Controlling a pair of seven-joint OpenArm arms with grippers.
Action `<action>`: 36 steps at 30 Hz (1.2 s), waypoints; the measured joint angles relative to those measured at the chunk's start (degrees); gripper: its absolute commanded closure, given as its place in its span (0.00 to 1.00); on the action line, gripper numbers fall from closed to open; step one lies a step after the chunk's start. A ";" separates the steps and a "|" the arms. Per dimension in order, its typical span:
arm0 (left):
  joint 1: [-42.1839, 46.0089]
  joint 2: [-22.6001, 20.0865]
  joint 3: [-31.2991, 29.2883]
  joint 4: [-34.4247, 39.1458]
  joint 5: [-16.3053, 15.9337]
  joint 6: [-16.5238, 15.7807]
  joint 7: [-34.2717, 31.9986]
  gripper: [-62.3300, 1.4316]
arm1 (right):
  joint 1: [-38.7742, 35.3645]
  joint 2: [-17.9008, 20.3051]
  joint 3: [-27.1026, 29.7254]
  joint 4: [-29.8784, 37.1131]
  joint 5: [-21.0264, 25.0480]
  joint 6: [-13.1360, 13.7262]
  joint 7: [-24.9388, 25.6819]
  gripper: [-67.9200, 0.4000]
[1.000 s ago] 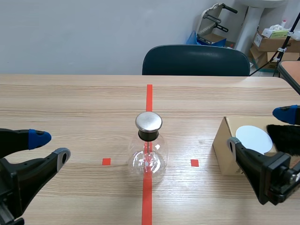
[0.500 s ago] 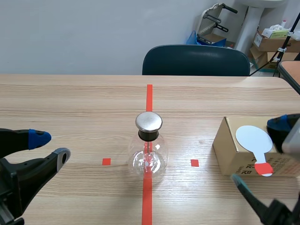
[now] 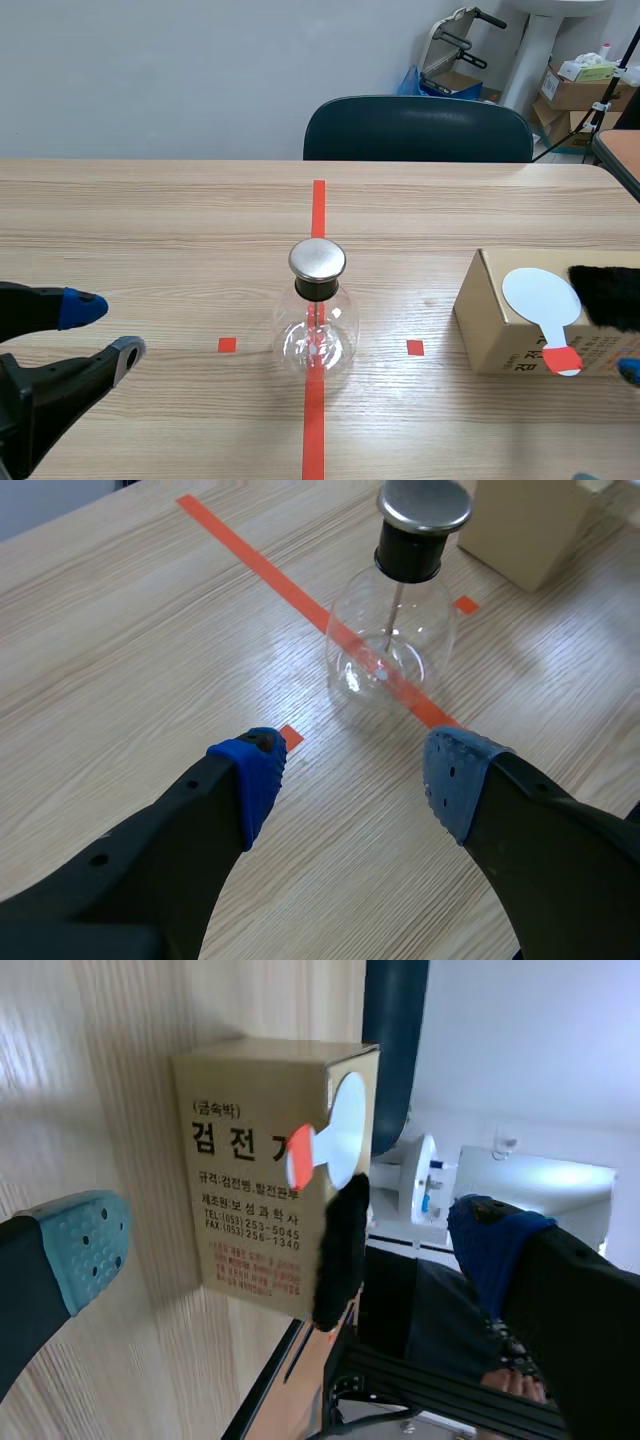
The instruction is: Do the electroscope experiment
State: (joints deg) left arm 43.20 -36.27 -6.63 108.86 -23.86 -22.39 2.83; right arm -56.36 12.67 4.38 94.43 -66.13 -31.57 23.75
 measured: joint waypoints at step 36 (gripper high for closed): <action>6.45 -26.58 11.72 0.00 8.66 -3.04 -20.20 0.46 | 21.22 0.39 -10.23 -16.81 -4.59 -9.94 -15.28 0.00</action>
State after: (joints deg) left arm 49.65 -62.85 5.08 108.86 -15.20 -25.43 -17.37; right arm -35.14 13.06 -5.85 77.62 -70.72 -41.52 8.47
